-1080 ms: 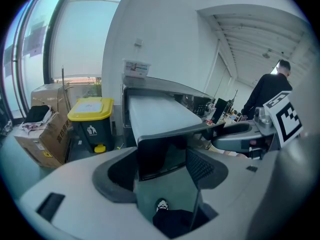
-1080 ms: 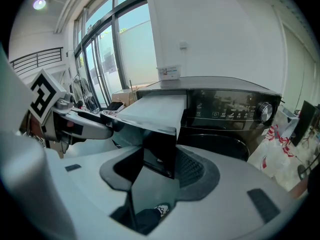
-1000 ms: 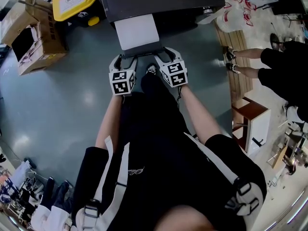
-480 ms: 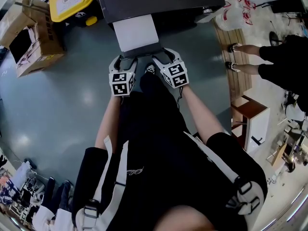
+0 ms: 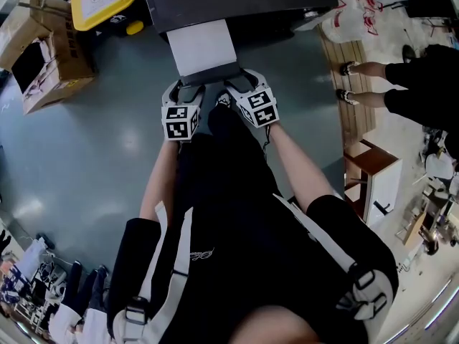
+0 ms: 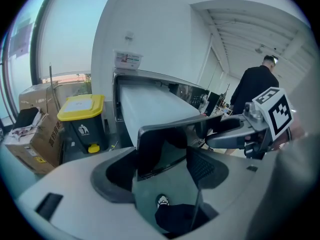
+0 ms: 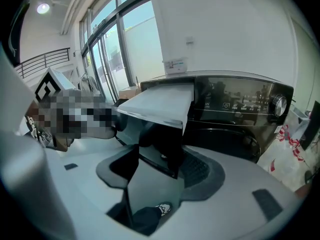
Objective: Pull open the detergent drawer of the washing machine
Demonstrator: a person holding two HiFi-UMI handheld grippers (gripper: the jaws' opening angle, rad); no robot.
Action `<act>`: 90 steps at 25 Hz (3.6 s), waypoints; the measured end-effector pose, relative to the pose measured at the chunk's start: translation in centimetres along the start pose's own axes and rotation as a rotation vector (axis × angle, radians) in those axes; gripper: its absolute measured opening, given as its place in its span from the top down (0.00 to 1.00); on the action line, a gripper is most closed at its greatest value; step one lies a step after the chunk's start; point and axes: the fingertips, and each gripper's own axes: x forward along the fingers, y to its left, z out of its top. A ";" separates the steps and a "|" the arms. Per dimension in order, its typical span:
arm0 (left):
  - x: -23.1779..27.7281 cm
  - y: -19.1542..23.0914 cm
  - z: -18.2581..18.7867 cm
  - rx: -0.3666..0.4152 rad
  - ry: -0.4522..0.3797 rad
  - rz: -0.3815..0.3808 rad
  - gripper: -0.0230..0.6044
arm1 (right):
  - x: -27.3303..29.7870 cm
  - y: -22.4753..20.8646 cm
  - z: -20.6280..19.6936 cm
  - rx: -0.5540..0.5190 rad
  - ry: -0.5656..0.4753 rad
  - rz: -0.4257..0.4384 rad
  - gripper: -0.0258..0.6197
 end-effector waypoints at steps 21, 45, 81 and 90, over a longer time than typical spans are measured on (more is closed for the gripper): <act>-1.2 -0.1 -0.2 0.012 0.004 0.001 0.48 | -1.1 0.8 -0.1 -0.001 0.011 -0.046 0.57; -2.6 -1.5 -2.2 -0.006 0.026 -0.002 0.48 | -2.6 2.2 -2.1 0.016 0.036 -0.047 0.57; -3.3 -2.4 -3.6 0.013 -0.016 0.009 0.48 | -3.3 3.0 -3.7 0.012 0.010 -0.070 0.57; -3.6 -2.7 -4.2 0.014 -0.008 0.009 0.48 | -3.6 3.2 -4.2 0.015 0.009 -0.072 0.57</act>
